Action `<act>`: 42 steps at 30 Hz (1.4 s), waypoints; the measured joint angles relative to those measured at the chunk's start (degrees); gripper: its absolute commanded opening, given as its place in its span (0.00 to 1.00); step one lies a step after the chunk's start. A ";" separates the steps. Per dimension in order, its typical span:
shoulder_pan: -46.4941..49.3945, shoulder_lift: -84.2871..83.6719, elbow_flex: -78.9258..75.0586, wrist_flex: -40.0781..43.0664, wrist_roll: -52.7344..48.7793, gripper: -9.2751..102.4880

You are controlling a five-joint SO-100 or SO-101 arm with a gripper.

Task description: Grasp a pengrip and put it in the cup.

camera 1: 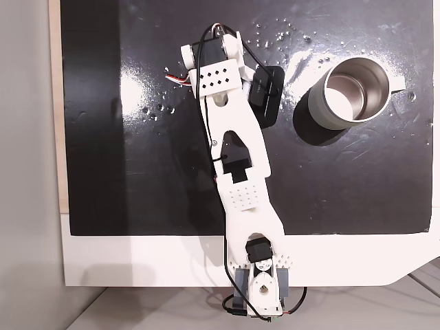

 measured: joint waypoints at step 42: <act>36.91 35.68 12.83 2.02 -39.46 0.09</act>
